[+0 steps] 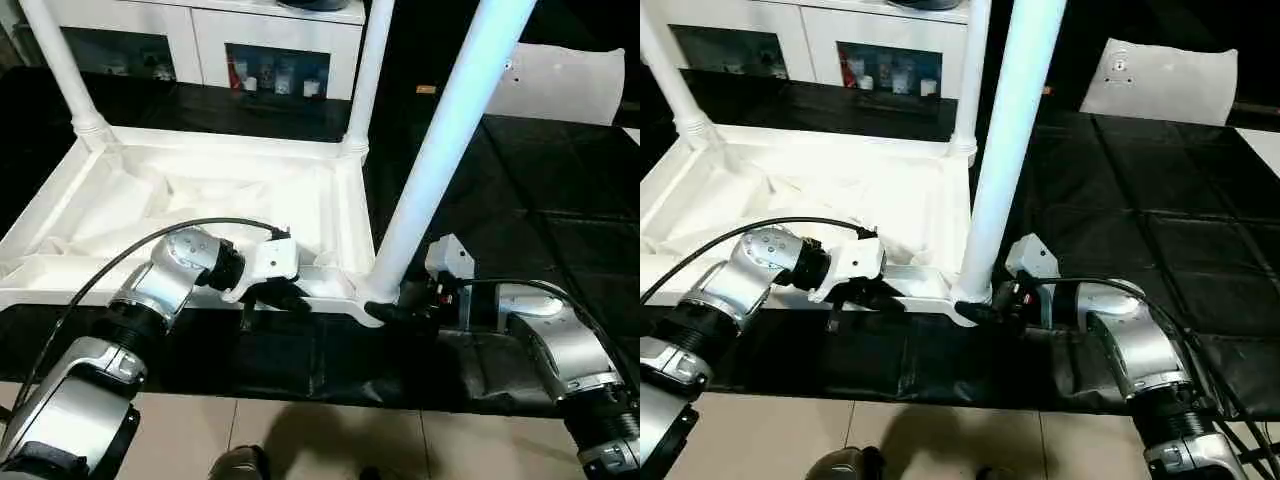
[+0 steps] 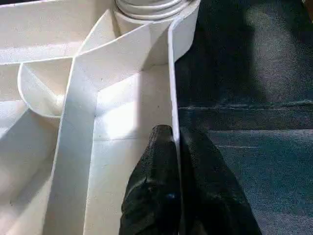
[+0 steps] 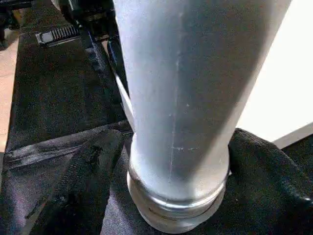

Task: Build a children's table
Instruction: Rotate leg to tighten

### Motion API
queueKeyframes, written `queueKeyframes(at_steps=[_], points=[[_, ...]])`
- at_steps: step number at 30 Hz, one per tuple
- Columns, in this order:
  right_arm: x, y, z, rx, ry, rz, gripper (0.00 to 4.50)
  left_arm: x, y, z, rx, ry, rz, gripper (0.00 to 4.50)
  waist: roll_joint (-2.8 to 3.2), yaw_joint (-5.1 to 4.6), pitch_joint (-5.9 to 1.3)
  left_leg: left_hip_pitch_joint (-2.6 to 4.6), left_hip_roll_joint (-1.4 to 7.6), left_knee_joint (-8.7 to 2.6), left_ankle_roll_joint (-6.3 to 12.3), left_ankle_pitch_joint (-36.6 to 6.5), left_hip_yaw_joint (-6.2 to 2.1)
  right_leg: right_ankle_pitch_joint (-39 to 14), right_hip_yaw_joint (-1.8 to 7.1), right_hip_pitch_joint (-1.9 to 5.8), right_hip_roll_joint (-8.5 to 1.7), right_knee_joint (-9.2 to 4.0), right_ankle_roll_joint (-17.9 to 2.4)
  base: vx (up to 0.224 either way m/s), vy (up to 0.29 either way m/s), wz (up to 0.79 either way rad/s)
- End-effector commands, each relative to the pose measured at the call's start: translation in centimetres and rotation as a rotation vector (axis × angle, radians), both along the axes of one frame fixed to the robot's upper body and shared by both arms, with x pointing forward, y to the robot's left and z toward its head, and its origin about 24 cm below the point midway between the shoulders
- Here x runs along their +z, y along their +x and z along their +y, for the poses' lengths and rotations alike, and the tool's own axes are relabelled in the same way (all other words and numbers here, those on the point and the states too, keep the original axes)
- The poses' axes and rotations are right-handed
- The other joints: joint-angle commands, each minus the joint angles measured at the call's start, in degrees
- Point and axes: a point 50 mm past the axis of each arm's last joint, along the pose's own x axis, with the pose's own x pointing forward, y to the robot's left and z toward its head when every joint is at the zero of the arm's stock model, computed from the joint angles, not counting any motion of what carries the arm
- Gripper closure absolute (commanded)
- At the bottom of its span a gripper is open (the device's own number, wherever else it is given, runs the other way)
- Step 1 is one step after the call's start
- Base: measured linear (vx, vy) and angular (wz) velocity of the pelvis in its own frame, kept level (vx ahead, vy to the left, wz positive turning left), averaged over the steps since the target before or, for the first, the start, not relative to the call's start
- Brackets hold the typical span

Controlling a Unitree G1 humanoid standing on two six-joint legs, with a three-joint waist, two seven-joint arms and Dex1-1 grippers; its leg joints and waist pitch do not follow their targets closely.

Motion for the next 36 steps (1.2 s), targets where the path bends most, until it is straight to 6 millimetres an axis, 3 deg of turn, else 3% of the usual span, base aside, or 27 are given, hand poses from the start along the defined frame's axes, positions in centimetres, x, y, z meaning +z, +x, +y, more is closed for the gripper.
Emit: queueKeyframes(at_steps=[1,12,18,20,22,24,25,34,36], points=[[0.0,-0.3,0.6,0.052,-0.005,-0.008,0.83,-0.1,0.1,-0.3,0.014,-0.025,0.007,4.47,0.1,-0.46,-3.53,2.87,4.81,-4.9,-3.13,-26.99,-3.01,-24.47,2.43,0.28,-3.01,-4.31,-9.81,0.0,0.0,0.0],[-0.1,-0.2,0.6,0.052,-0.009,-0.013,0.83,-0.1,-0.3,-0.3,0.005,-0.082,0.028,4.47,0.25,-0.53,-3.62,2.72,4.79,-4.91,-2.53,-25.2,-2.82,-21.5,2.43,0.47,-2.88,-4.04,-10.81,0.0,0.0,0.0],[-0.1,-0.1,0.6,0.05,-0.01,-0.016,0.83,-0.1,0.1,-0.2,0.062,-0.09,0.005,4.47,0.2,-0.53,-3.49,2.77,4.77,-4.89,-2.54,-26.09,-2.85,-23.89,2.47,0.38,-3.01,-4.33,-10.36,0.0,0.0,0.0],[-0.1,-0.1,0.6,0.051,-0.01,-0.017,0.83,0.1,0.0,-0.2,0.063,-0.118,0.027,4.03,0.35,-0.58,-3.47,2.8,4.81,-4.95,-2.85,-26.62,-2.93,-24.97,2.44,0.31,-3.01,-4.37,-10.06,0.0,0.0,0.0],[-0.1,-0.1,0.6,0.05,-0.01,-0.018,0.83,0.2,0.0,-0.3,0.07,-0.143,0.042,3.89,0.37,-0.58,-3.48,2.78,4.81,-4.98,-3.01,-26.77,-3.0,-24.8,2.4,0.34,-3.0,-4.34,-10.19,0.0,0.0,0.0],[-0.1,-0.1,0.6,0.05,-0.01,-0.018,0.83,0.2,-0.1,-0.3,0.069,-0.14,0.031,3.81,0.36,-0.67,-3.59,2.71,4.84,-5.08,-2.95,-26.44,-2.94,-22.37,2.39,0.38,-2.75,-4.1,-10.7,0.0,0.0,0.0],[-0.1,-0.1,0.6,0.05,-0.01,-0.018,0.83,0.0,-0.1,-0.3,0.076,-0.134,0.021,3.55,0.38,-0.64,-3.62,2.75,4.86,-5.07,-2.82,-26.13,-2.89,-21.32,2.41,0.38,-2.73,-4.03,-10.84,0.0,0.0,0.0],[-0.1,-0.1,0.7,0.051,-0.011,-0.021,0.83,-1.0,-0.8,-0.1,0.068,-0.079,0.047,3.55,0.4,-0.68,-3.64,2.65,4.8,-4.96,-2.03,-24.47,-2.71,-20.15,2.5,0.55,-2.73,-3.99,-11.05,0.0,0.0,0.0],[-0.1,-0.1,0.7,0.051,-0.012,-0.022,0.83,-0.9,-0.7,-0.1,0.081,-0.083,0.045,3.91,0.44,-0.68,-3.61,2.64,4.79,-4.98,-2.13,-24.69,-2.72,-20.27,2.47,0.56,-2.69,-3.96,-11.12,0.0,0.0,0.0]])
